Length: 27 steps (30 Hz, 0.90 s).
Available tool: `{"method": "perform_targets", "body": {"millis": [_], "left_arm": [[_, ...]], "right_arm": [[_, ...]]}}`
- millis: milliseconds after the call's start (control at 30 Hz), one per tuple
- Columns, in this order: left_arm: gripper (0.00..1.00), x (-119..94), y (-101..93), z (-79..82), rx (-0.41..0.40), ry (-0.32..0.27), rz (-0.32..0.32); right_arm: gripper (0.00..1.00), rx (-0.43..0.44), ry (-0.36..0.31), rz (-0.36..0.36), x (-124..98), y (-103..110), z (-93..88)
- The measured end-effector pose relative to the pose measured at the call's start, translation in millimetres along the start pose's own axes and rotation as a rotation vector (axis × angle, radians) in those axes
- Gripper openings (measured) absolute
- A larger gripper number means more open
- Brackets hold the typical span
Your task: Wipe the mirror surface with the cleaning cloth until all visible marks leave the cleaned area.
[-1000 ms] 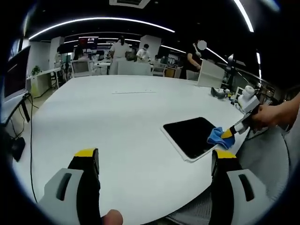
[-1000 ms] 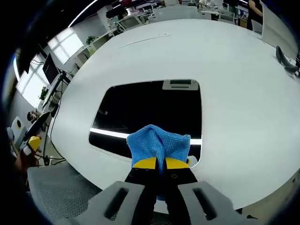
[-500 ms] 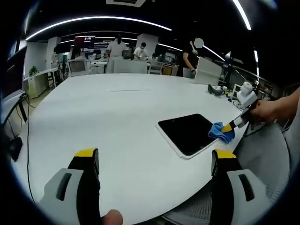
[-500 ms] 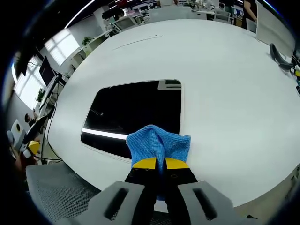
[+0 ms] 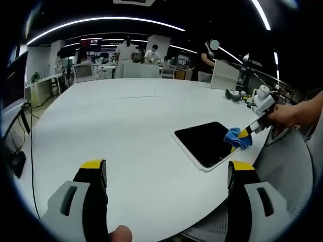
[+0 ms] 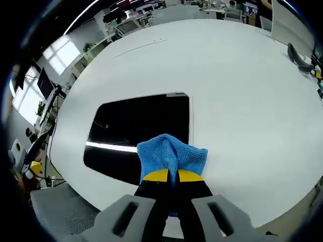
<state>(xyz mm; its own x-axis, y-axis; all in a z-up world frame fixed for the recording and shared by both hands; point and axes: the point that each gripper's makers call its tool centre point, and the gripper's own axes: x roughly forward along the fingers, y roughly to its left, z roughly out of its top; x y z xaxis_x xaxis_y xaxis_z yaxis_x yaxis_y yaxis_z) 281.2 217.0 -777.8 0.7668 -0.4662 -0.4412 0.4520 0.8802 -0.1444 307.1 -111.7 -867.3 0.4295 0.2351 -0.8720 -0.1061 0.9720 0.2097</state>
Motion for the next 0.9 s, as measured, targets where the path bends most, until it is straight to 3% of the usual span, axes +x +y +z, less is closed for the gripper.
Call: {"method": "perform_targets", "body": {"millis": [67,100,233,900], "left_arm": [[0.99,0,1.2,0.5,-0.001,-0.002,0.002],[0.99,1,2.2,0.8,-0.005,-0.003,0.004],[0.99,1,3.4,-0.3,-0.008,-0.002,0.006],[0.99,8,6.8,0.6,-0.014,0.004,0.000]], "right_arm": [[0.00,0.000,0.000,-0.005,3,-2,7.4],[0.00,0.011,-0.005,-0.016,9,-7,21.3],[0.00,0.016,-0.014,-0.029,14,-10,32.7],[0.00,0.017,-0.047,-0.069,33,-19,74.1]]}}
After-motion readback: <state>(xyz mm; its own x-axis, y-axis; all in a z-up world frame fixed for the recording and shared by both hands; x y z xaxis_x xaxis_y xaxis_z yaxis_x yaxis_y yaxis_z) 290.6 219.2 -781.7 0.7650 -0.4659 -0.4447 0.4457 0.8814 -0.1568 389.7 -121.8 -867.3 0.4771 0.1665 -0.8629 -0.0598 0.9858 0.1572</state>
